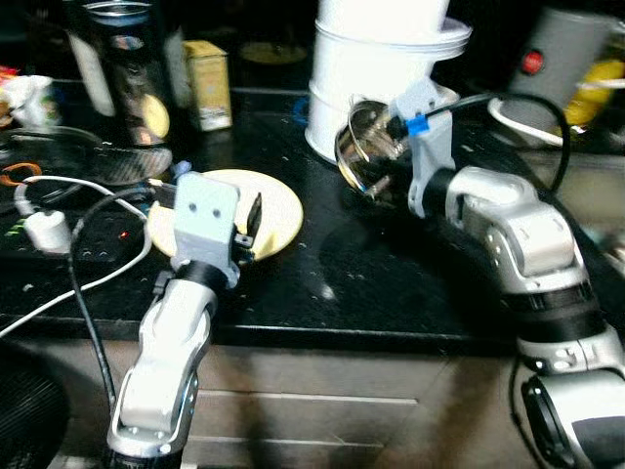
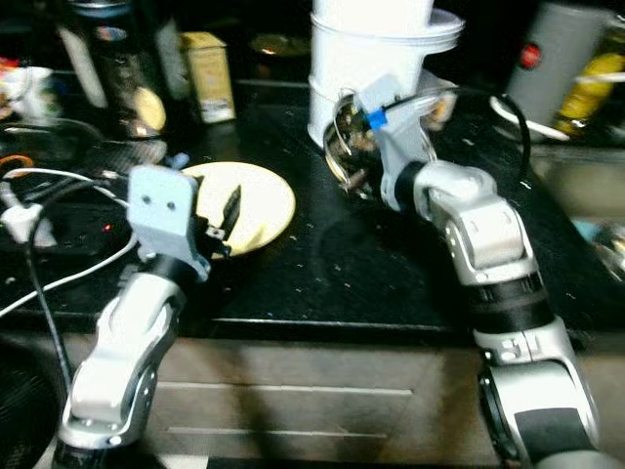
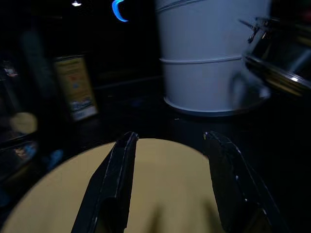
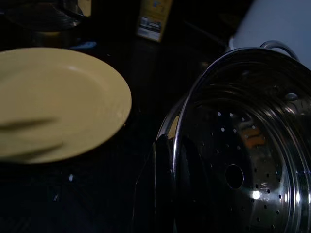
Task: Kitchen organization
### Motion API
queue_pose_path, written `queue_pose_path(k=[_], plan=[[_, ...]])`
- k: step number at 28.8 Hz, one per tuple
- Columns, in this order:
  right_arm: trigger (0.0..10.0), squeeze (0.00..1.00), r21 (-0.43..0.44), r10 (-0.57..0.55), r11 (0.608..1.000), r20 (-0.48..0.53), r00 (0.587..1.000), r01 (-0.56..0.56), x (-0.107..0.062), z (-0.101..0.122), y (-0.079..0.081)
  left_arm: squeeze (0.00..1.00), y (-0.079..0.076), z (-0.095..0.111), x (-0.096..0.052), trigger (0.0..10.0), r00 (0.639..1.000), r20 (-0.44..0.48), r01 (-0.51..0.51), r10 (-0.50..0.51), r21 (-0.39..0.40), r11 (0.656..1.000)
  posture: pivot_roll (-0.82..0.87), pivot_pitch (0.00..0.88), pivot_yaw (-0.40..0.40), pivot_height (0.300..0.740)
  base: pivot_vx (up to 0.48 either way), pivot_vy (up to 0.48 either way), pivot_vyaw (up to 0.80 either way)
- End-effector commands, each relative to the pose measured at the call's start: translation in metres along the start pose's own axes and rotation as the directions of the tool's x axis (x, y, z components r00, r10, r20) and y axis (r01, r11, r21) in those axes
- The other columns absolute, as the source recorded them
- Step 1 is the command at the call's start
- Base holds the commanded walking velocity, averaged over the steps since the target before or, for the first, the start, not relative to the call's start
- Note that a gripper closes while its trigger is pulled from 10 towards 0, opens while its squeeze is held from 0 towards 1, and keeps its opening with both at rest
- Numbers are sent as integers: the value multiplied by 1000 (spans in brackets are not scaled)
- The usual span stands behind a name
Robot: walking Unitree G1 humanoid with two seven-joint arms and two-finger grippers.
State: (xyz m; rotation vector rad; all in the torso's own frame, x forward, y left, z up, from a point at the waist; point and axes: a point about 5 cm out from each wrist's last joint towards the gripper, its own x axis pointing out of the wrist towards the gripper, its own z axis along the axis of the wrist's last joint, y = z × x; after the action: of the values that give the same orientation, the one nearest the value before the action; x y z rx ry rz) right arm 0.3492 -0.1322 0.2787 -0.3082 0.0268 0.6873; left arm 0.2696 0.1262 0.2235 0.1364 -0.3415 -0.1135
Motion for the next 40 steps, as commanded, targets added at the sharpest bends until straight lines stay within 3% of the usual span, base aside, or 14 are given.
queue_pose_path(k=[1, 3, 4, 5, 6, 11, 15, 18, 40], plan=[[0, 0, -39, 20, 999, 33, 999, -19, 0, 9, 4, 0, 0, -2, 0, 10000, 1000, -13, -1, 1, -11, 1000, 52, 0, -64, 740, 0, 0, -788], [0, 0, -43, 21, 999, 37, 999, -19, 0, 9, 4, 0, 0, -2, 0, 10000, 1000, -15, -4, 4, -12, 1000, 51, 0, -65, 740, 0, 0, -794], [2745, 0, -49, 20, 999, 40, 999, -18, 1, 9, 6, 0, 0, -2, 0, 10000, 1000, -16, -6, 6, -13, 1000, 50, 0, -68, 740, 0, 0, 0], [2745, 0, -49, 20, 999, 40, 999, -18, 1, 9, 6, 0, 0, -2, 0, 10000, 1000, -16, -6, 6, -13, 1000, 50, 0, -68, 740, 0, 0, 0], [10000, 0, -70, 40, 997, 47, 998, -36, 2, 10, 11, 0, 1, -3, 0, 10000, 1000, -17, -14, 14, -12, 1000, 46, 0, -80, 740, 0, 0, 0], [10000, 0, -73, 100, 993, 84, 991, -94, 10, 16, 31, 0, 5, -2, 0, 10000, 999, -13, -46, 45, -10, 999, 39, 0, -87, 740, 0, 0, 0], [10000, 0, -57, 167, 985, 93, 981, -163, 14, 11, 58, 0, 11, -2, -1, 10000, 998, -14, -64, 64, -9, 998, 29, 0, -78, 740, 0, 0, 0], [10000, 0, -51, 178, 983, 90, 980, -174, 14, 9, 63, 0, 14, -2, -1, 10000, 997, -16, -70, 69, -12, 998, 20, 0, -68, 740, 0, 0, 0], [10000, 0, -53, 167, 985, 72, 983, -163, 14, 4, 70, 0, 16, -1, 0, 10000, 996, -23, -85, 85, -44, 995, 48, 0, -74, 740, 0, 0, 0]])
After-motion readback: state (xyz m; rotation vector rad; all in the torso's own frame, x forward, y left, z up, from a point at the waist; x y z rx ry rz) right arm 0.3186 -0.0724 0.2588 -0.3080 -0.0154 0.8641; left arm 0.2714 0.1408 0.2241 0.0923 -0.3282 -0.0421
